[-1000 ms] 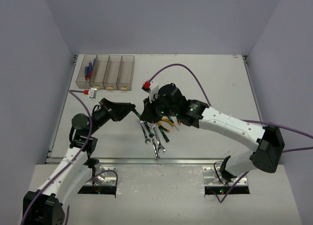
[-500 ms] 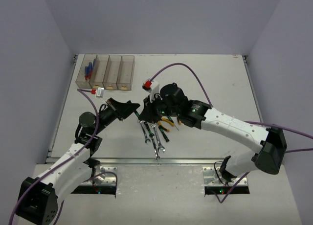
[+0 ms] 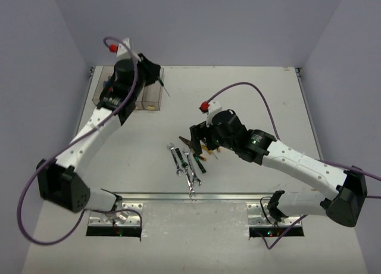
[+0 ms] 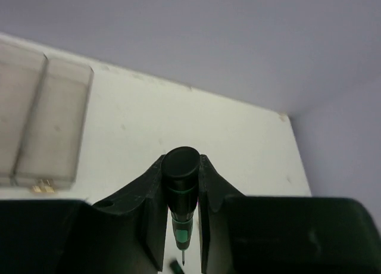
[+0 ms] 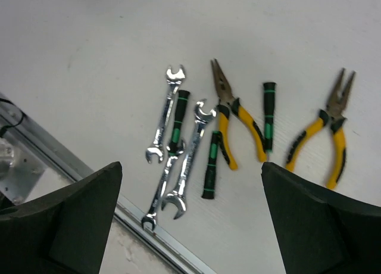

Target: Sort the tools into containers

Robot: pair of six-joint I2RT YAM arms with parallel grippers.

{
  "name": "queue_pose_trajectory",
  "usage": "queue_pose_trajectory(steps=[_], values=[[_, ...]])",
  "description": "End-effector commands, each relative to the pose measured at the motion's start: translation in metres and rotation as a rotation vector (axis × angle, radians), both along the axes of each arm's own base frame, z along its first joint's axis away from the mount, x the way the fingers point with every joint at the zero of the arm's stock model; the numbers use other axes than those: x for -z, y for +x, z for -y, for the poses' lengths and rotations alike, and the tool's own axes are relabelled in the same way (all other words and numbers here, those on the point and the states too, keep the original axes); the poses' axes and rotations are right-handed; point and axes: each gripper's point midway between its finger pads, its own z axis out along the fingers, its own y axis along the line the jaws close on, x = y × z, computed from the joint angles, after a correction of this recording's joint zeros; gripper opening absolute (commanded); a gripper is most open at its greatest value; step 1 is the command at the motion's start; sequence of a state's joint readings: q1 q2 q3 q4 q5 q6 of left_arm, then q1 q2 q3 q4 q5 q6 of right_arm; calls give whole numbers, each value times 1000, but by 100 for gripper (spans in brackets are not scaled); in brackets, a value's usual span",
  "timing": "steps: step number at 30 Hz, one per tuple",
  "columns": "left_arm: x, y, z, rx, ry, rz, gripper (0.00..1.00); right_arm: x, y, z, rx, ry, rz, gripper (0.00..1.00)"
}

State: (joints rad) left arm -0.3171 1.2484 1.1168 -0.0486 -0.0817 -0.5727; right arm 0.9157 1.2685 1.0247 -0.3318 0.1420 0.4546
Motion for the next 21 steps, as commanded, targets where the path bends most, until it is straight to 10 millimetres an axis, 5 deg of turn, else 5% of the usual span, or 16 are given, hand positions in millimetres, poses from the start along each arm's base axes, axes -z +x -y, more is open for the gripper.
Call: queue_pose_trajectory(steps=[1, 2, 3, 6, 11, 15, 21], values=[[52, 65, -119, -438, 493, -291, 0, 0, 6, 54, 167, -58, 49, 99], [51, 82, -118, -447, 503, -291, 0, 1, 3, 58, 167, -59, 47, 99], [79, 89, -134, -464, 534, -365, 0, 2, -1, 62, 165, -60, 46, 99], [39, 153, -192, -582, 643, -266, 0, 11, -18, 72, 127, -49, 27, 99], [38, 192, -217, -588, 852, -176, 0, 32, -35, 82, 89, -66, -5, 99], [63, 208, -219, -519, 896, -189, 0, 38, -39, 81, 71, -72, -20, 99], [132, 218, -221, -465, 913, -273, 0, 46, -38, 73, 48, -75, -46, 99]])
